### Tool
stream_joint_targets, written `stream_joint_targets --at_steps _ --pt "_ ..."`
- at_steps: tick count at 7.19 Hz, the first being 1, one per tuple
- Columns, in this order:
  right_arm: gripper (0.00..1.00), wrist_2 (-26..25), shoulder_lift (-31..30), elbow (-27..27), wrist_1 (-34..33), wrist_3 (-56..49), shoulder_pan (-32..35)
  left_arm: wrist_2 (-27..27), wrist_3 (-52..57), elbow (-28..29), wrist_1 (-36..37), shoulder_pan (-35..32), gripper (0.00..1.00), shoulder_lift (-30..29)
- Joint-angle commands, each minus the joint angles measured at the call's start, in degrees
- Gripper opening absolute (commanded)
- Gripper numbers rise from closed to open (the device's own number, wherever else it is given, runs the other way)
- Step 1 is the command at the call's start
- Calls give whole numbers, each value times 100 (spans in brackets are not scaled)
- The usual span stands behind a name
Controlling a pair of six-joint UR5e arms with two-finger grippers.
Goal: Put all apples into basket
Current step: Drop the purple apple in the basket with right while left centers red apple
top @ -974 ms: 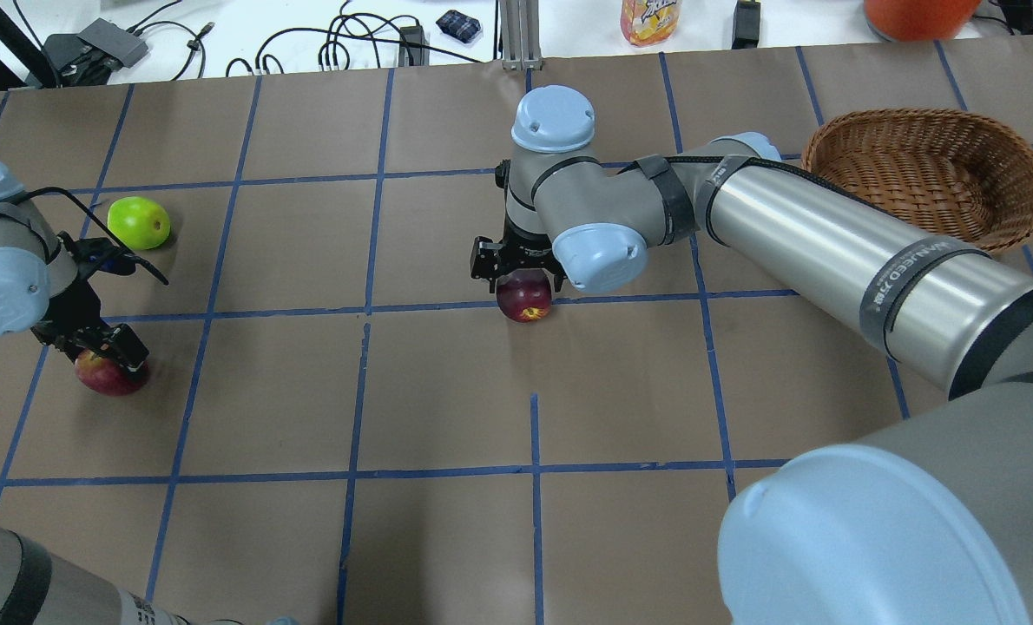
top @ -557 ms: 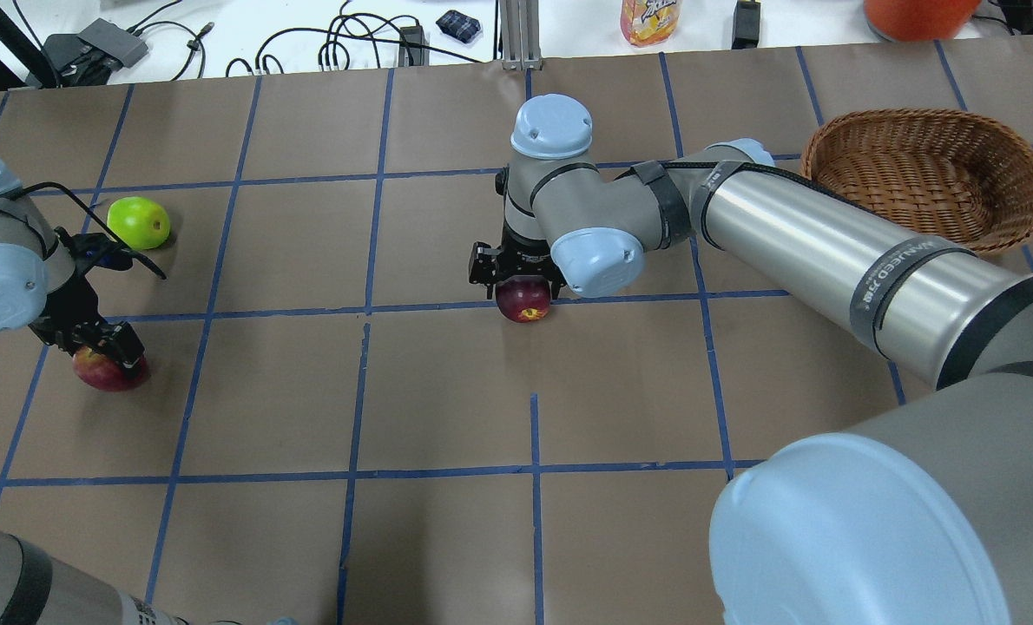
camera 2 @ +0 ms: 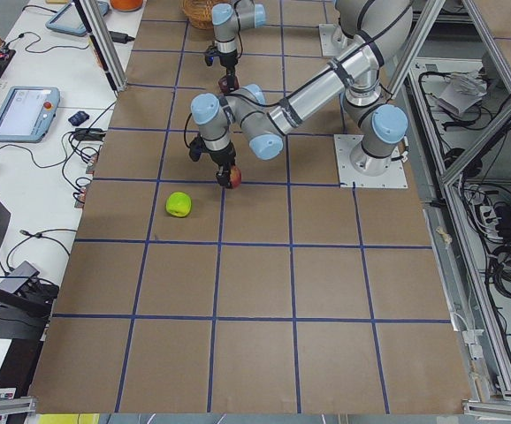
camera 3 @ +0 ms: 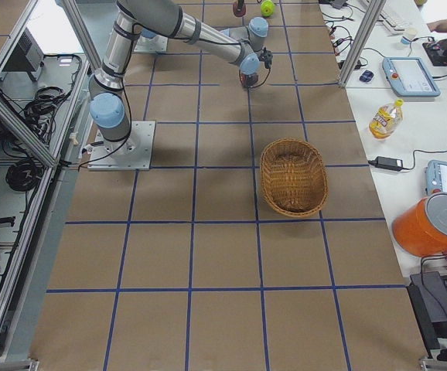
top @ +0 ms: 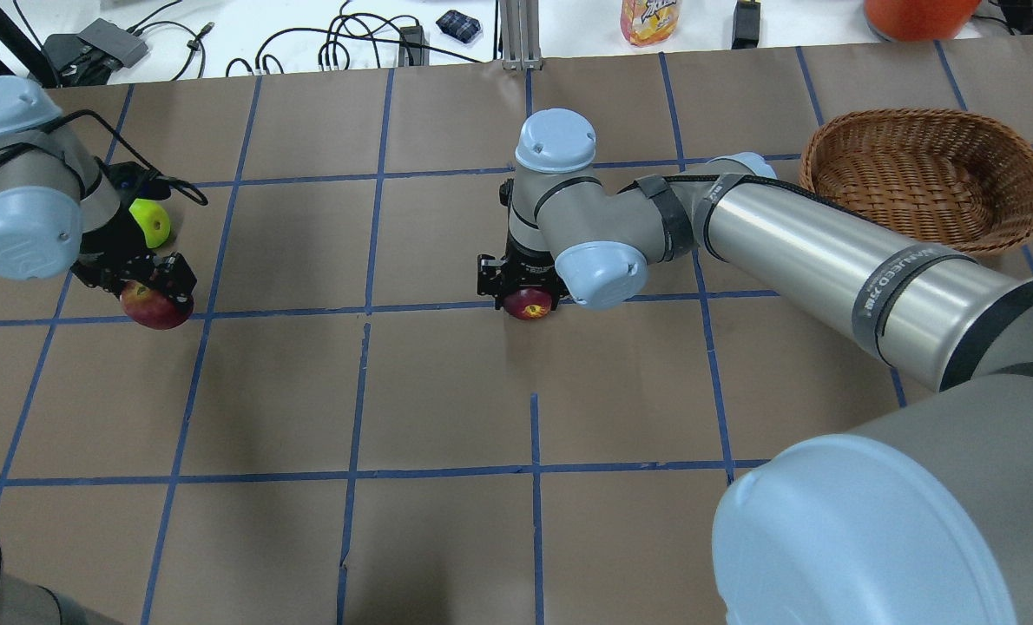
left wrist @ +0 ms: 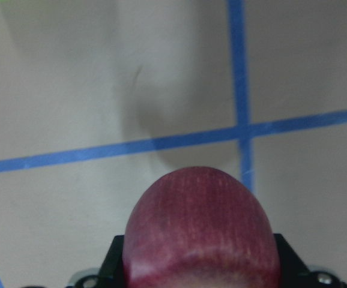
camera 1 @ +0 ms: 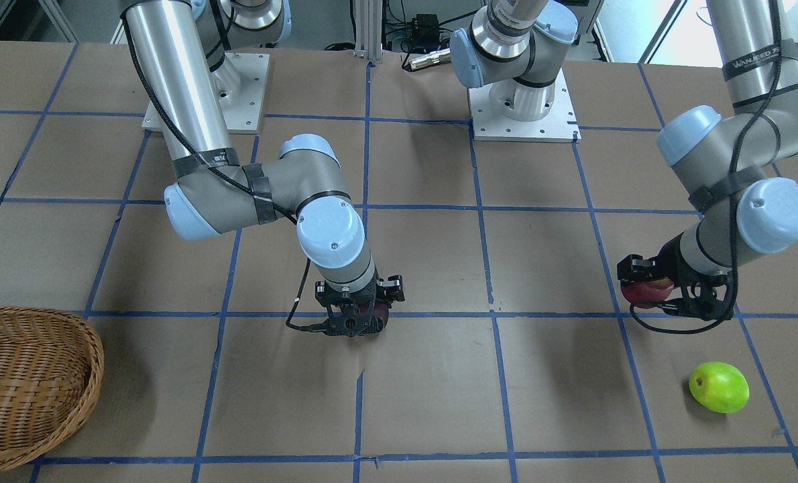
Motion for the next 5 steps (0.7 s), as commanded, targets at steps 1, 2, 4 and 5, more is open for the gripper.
stream_joint_targets --at_steps 1,2,4,5 --pt "0 -29 -345 -34 38 -7 -117 -186 -1280 104 -130 -875 31 180" --pt "0 -134 -608 -43 300 -50 -397 -292 -1825 113 -130 -1227 31 181" --pt "0 -258 -1005 1 696 -242 -1790 -537 -2784 296 -121 -2174 31 -20" --pt "0 -301 -1154 -42 750 -418 -2389 -1140 -3815 393 10 -2606 31 -239"
